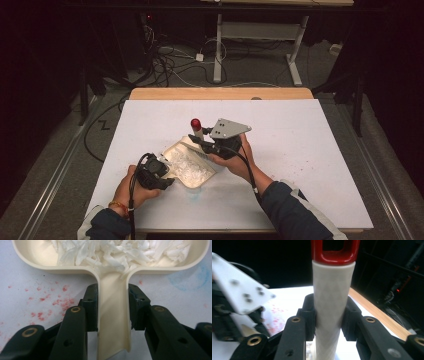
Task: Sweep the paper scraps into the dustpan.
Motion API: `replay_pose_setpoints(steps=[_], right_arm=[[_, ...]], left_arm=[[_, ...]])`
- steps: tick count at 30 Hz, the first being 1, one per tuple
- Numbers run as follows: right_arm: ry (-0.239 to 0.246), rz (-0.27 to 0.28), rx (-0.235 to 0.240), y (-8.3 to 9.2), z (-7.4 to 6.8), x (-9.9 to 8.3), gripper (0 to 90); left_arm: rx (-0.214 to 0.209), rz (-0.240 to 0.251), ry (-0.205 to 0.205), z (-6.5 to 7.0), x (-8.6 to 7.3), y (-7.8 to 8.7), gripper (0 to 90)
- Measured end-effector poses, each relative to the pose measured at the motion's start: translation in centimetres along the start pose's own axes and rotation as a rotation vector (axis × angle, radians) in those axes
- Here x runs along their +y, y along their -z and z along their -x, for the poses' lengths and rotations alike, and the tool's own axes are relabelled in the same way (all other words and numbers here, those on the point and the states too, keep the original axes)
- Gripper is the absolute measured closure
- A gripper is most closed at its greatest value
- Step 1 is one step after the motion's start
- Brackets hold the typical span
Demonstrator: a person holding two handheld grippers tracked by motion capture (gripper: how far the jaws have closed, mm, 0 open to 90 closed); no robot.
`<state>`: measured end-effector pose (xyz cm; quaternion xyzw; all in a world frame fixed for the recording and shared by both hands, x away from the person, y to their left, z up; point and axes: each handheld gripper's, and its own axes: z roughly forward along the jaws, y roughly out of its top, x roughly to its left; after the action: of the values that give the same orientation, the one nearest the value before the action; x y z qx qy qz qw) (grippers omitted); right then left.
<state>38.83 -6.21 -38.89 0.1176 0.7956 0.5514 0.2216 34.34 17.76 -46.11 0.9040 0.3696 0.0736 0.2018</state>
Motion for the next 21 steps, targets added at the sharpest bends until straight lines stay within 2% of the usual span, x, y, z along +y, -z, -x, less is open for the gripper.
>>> replay_pose_setpoints(steps=[3, 5, 6, 11, 12, 13, 14, 15, 16, 17, 19, 21], right_arm=[[0.006, 0.035, 0.016, 1.2, -0.5, 0.7, 69.8], [0.004, 0.067, 0.023, 2.8, -0.5, 1.4, 69.7], [0.004, 0.067, 0.023, 2.8, -0.5, 1.4, 69.7], [0.007, 0.086, -0.030, 6.3, 0.1, 2.2, 69.7], [0.001, 0.063, -0.070, 7.7, 0.4, 2.1, 69.7], [0.001, 0.063, -0.070, 7.7, 0.4, 2.1, 69.7], [0.024, 0.025, -0.137, 8.8, 0.5, 1.7, 69.7], [0.024, 0.025, -0.137, 8.8, 0.5, 1.7, 69.7], [0.034, -0.025, -0.195, 9.9, 0.6, 0.9, 69.6], [0.034, -0.025, -0.195, 9.9, 0.6, 0.9, 69.6], [0.019, -0.061, -0.243, 10.8, 1.0, -0.1, 69.7], [-0.026, -0.123, -0.292, 11.4, 1.4, -1.7, 69.7]], left_arm=[[0.003, 0.001, -0.001, 0.0, 0.0, 0.0, 63.6], [0.003, -0.004, -0.013, 0.0, 0.1, 0.0, 63.6], [0.001, -0.005, -0.016, 0.0, 0.1, 0.0, 63.6], [0.005, -0.009, -0.018, 0.1, 0.1, 0.0, 63.5], [0.006, -0.006, -0.017, 0.1, 0.2, 0.0, 63.6], [0.006, -0.008, -0.016, 0.1, 0.2, 0.0, 63.6], [0.008, -0.008, -0.015, 0.1, 0.2, 0.0, 63.5], [0.010, -0.010, -0.017, 0.2, 0.2, 0.0, 63.5], [0.011, -0.010, -0.017, 0.2, 0.2, 0.0, 63.5], [0.012, -0.011, -0.017, 0.2, 0.2, 0.0, 63.5], [0.012, -0.012, -0.016, 0.2, 0.2, -0.1, 63.6], [0.013, -0.013, -0.017, 0.2, 0.3, -0.1, 63.6]])
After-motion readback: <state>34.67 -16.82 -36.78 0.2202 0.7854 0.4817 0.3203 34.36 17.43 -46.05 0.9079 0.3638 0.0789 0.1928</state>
